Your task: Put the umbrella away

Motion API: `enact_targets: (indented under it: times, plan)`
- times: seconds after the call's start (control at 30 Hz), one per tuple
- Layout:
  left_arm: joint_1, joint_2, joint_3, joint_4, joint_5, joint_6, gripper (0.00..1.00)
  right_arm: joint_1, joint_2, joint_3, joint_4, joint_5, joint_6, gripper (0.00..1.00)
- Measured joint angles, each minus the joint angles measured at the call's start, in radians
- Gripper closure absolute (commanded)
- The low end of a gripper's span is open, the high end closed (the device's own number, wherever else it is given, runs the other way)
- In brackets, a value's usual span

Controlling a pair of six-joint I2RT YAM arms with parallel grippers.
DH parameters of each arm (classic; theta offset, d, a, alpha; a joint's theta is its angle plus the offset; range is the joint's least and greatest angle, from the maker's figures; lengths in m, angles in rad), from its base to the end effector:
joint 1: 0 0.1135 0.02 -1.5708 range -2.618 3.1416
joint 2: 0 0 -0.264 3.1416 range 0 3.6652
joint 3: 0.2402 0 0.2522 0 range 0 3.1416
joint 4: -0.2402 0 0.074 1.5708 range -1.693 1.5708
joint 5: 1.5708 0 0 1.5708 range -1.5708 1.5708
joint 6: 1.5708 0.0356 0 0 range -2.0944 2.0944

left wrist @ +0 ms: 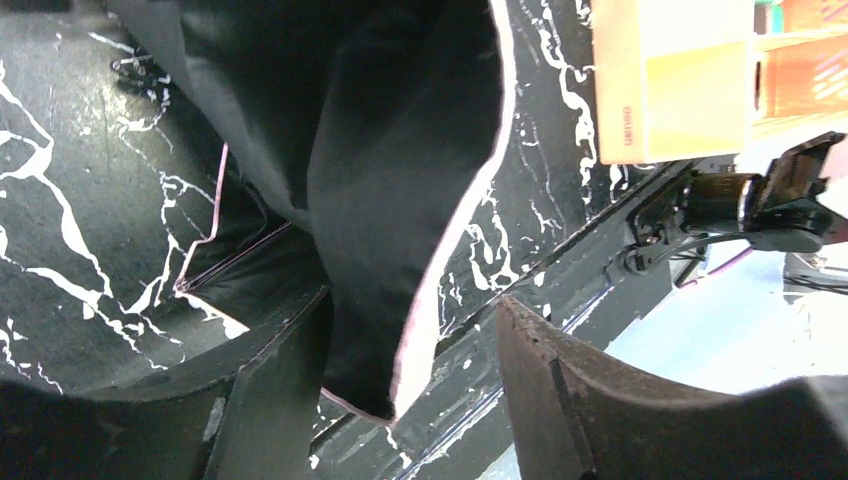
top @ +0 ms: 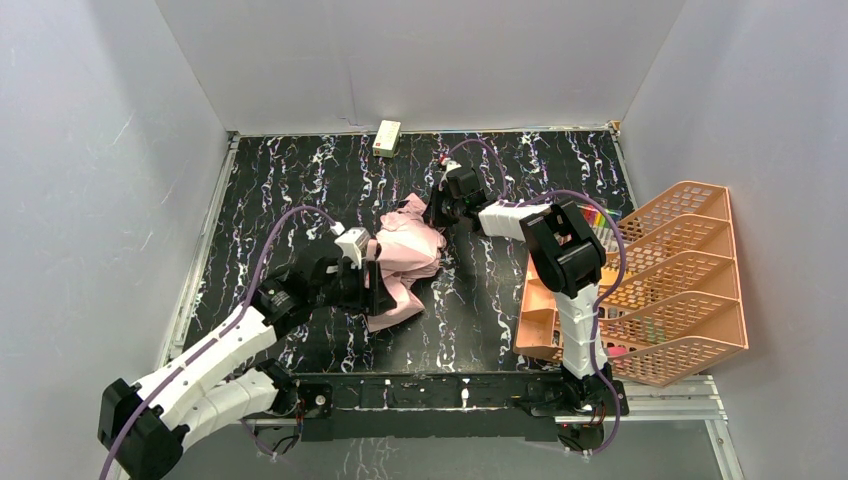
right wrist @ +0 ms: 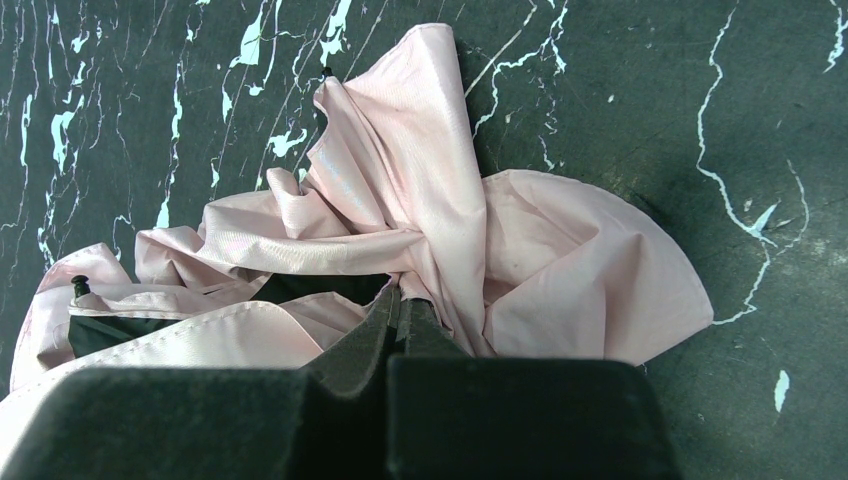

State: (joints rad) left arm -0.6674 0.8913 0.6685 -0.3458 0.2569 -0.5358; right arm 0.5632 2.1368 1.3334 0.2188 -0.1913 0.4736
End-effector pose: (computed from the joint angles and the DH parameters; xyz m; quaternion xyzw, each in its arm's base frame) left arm 0.1496 -0.1294 0.2649 0.1186 0.8639 -0.3623 0.3292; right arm 0.3901 0.2543 0.1416 -0.0844 0.8739 0.3065 0.3676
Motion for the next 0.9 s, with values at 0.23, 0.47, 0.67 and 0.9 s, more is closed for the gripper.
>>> enact_targets:
  times: [0.23,0.47,0.67,0.9]
  plan:
    - [-0.03,-0.008,-0.039,-0.003,-0.075,-0.033,0.75,0.0,0.002,0.002,0.0,-0.003,0.0,1.0]
    - [-0.048,-0.067,-0.04,0.018,-0.104,-0.045,0.98,0.0,0.006,0.006,0.0,-0.011,0.0,1.0]
    - [-0.058,-0.1,-0.021,0.053,-0.064,-0.021,1.0,-0.001,0.011,0.01,0.003,-0.018,-0.001,1.0]
    - [-0.068,0.043,0.196,0.093,0.031,0.067,1.0,-0.001,0.014,0.014,0.003,-0.032,-0.005,1.0]
